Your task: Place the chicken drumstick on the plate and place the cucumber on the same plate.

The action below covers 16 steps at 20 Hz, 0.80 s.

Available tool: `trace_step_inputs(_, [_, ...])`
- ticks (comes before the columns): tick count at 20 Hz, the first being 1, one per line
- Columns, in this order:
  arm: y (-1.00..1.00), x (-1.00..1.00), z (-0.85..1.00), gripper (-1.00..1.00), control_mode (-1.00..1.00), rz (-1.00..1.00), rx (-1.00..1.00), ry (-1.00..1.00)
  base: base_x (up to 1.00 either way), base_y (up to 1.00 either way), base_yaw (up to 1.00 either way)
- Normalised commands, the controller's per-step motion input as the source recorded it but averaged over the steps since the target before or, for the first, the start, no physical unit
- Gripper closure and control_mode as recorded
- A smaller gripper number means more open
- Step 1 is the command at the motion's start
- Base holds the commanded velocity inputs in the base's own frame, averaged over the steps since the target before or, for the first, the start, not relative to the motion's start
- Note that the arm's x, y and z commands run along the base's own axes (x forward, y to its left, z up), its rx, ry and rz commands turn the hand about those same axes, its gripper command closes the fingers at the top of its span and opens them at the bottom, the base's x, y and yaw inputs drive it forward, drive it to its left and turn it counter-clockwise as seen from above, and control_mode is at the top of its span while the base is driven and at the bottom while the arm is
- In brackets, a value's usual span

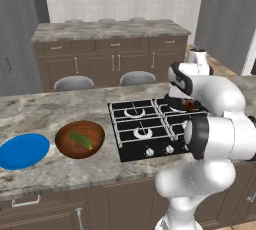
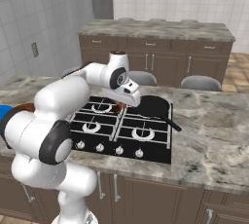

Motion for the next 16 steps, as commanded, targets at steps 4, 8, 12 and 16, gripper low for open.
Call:
trace_step_inputs(4, [0.24, -0.48, 0.25, 1.0, -1.0, -0.01, 0.0, 0.0, 0.0, 0.0, 0.0])
trace_step_inputs(8, [0.26, -0.46, 0.16, 1.0, -1.0, 0.0, 0.0, 0.0, 0.0, 0.0, 0.0])
trace_step_inputs(12, [0.28, -0.44, 0.09, 1.0, -1.0, 0.0, 0.0, 0.0, 0.0, 0.0, 0.0])
trace_step_inputs(16, [0.28, -0.37, 0.01, 1.0, -1.0, 0.0, 0.0, 0.0, 0.0, 0.0, 0.0])
